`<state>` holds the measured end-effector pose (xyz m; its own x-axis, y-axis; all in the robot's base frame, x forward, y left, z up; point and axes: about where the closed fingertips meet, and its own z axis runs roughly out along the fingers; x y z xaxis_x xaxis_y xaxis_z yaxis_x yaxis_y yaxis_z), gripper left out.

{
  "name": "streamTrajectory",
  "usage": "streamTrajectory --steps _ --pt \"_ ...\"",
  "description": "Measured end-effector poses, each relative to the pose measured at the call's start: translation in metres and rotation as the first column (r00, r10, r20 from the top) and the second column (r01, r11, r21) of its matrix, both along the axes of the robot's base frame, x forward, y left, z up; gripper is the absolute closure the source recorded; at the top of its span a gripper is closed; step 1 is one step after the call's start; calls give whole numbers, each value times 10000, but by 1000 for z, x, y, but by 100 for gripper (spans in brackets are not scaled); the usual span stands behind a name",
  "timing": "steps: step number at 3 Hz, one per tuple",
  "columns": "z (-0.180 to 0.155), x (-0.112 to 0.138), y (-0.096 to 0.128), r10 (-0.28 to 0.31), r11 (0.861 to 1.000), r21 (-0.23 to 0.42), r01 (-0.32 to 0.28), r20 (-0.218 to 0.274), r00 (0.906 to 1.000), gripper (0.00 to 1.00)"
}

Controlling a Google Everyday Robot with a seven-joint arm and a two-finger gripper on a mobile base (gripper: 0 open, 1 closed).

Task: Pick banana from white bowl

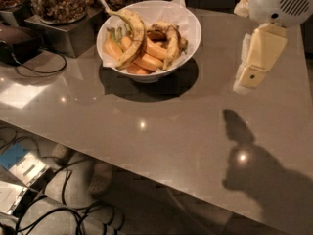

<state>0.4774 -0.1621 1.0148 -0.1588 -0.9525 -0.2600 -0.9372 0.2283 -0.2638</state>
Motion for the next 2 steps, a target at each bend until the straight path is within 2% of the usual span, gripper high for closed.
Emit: streamTrajectory --steps 1,2 --pt "0 25 17 -282 9991 316 298 -491 9984 0" --pt "-3 62 47 -489 9984 235 510 -829 9954 0"
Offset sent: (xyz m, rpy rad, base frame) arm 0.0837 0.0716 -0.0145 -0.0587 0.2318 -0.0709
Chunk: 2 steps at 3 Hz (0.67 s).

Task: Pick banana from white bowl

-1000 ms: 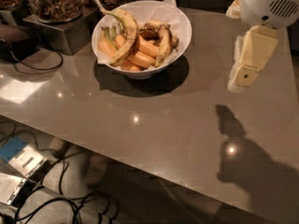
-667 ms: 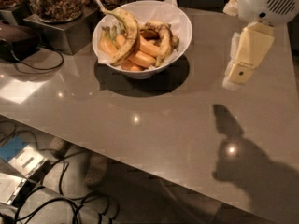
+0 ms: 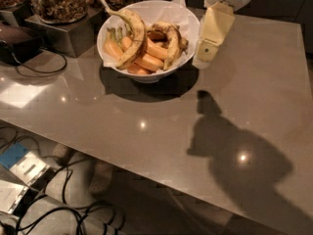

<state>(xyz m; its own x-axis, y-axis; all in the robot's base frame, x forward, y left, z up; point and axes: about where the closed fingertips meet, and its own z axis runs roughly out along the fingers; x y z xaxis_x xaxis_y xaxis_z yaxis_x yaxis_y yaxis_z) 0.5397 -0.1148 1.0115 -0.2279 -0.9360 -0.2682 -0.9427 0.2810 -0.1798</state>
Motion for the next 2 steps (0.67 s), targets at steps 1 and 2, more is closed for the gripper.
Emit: streamTrajectory --steps 1,2 --pt "4 9 13 132 9997 182 -137 305 9994 0" --pt "4 21 23 -147 9972 734 138 116 9998 0"
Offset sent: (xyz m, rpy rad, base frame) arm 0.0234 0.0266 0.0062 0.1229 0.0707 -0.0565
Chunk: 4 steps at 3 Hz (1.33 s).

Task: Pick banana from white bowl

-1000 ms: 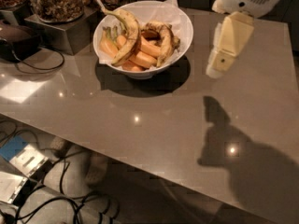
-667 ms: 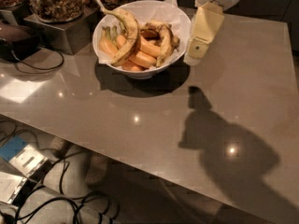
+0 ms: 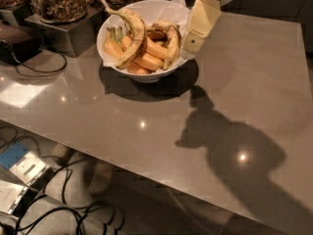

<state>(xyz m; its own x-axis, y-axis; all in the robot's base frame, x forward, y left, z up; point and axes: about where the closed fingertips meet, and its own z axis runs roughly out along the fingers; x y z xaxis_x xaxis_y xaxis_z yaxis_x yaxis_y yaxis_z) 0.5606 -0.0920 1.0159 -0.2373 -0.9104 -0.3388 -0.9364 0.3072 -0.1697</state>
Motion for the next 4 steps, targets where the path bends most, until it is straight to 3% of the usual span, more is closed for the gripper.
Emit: streamTrajectory --steps 1,2,3,4 --pt "0 19 8 -871 9961 131 875 -271 9958 0" --pt "-9 32 14 -1661 9859 114 1671 -612 9842 0" --pt "-10 41 19 -1641 9834 668 1685 -674 9841 0" --pt "-20 58 24 -1962 9701 1208 2106 -1215 9730 0"
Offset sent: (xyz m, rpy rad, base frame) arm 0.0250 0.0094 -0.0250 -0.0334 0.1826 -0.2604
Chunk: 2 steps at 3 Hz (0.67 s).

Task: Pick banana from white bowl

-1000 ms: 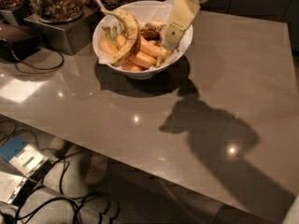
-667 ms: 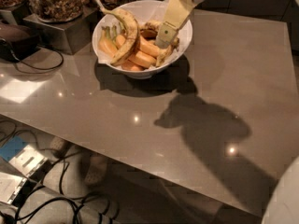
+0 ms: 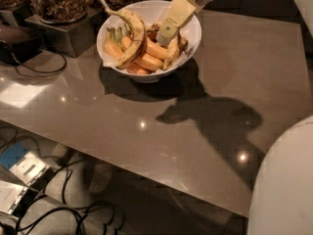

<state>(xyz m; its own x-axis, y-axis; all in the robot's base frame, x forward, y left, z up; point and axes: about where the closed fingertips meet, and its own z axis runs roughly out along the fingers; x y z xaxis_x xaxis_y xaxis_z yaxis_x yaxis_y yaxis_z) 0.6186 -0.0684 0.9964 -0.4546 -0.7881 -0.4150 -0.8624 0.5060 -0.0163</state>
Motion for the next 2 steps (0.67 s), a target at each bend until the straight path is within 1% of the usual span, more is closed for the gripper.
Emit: streamTrajectory --steps 1,2 --pt "0 0 0 -1 10000 2 1 0 10000 0" --pt "-3 11 6 -144 9994 324 144 -21 9999 0"
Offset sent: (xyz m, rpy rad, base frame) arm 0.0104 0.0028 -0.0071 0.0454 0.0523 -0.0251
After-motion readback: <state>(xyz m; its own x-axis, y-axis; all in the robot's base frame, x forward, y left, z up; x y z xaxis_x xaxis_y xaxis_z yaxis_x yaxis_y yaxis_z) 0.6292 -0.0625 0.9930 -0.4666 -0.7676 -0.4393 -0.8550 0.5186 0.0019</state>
